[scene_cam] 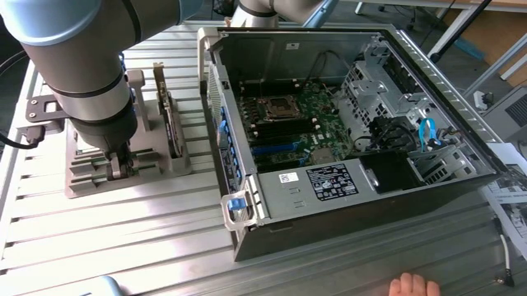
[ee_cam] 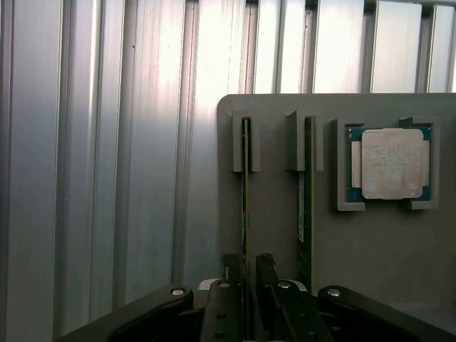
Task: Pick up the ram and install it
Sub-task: 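Pick up the ram and move it above insertion slot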
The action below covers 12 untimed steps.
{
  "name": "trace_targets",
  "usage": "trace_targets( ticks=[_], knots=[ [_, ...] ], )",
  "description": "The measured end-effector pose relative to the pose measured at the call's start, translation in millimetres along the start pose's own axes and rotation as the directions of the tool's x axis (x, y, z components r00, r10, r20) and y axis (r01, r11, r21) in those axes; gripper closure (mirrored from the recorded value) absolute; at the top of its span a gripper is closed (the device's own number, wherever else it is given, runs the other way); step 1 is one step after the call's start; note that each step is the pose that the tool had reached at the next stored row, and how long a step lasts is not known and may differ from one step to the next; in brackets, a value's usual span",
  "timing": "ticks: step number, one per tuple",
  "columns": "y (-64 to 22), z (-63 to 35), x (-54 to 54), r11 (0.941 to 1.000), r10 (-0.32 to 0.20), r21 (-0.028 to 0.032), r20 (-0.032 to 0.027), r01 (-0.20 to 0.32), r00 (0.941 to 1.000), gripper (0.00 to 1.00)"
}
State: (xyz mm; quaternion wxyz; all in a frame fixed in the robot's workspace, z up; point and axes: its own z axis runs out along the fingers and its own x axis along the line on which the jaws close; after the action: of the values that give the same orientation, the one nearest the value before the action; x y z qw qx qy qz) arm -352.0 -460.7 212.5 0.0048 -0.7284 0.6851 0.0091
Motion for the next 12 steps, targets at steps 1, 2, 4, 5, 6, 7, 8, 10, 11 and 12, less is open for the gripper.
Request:
trace_targets(
  ticks=[1, 2, 4, 5, 6, 7, 8, 10, 11, 12],
  knots=[
    [0.0, 0.0, 0.0, 1.0000, 0.000, 0.0000, 0.0000, 0.000, 1.0000, 0.78],
    [0.0, 0.0, 0.0, 1.0000, 0.000, 0.0000, 0.0000, 0.000, 1.0000, 0.78],
    [0.0, 0.0, 0.0, 1.0000, 0.000, 0.0000, 0.0000, 0.000, 1.0000, 0.85],
    [0.0, 0.0, 0.0, 1.0000, 0.000, 0.0000, 0.0000, 0.000, 1.0000, 0.85],
    [0.0, 0.0, 0.0, 1.0000, 0.000, 0.0000, 0.0000, 0.000, 1.0000, 0.85],
    [0.0, 0.0, 0.0, 1.0000, 0.000, 0.0000, 0.0000, 0.000, 1.0000, 0.85],
    [0.0, 0.0, 0.0, 1.0000, 0.000, 0.0000, 0.0000, 0.000, 1.0000, 0.85],
    [0.0, 0.0, 0.0, 1.0000, 0.000, 0.0000, 0.0000, 0.000, 1.0000, 0.85],
    [0.0, 0.0, 0.0, 1.0000, 0.000, 0.0000, 0.0000, 0.000, 1.0000, 0.85],
    [0.0, 0.0, 0.0, 1.0000, 0.000, 0.0000, 0.0000, 0.000, 1.0000, 0.85]
  ],
)
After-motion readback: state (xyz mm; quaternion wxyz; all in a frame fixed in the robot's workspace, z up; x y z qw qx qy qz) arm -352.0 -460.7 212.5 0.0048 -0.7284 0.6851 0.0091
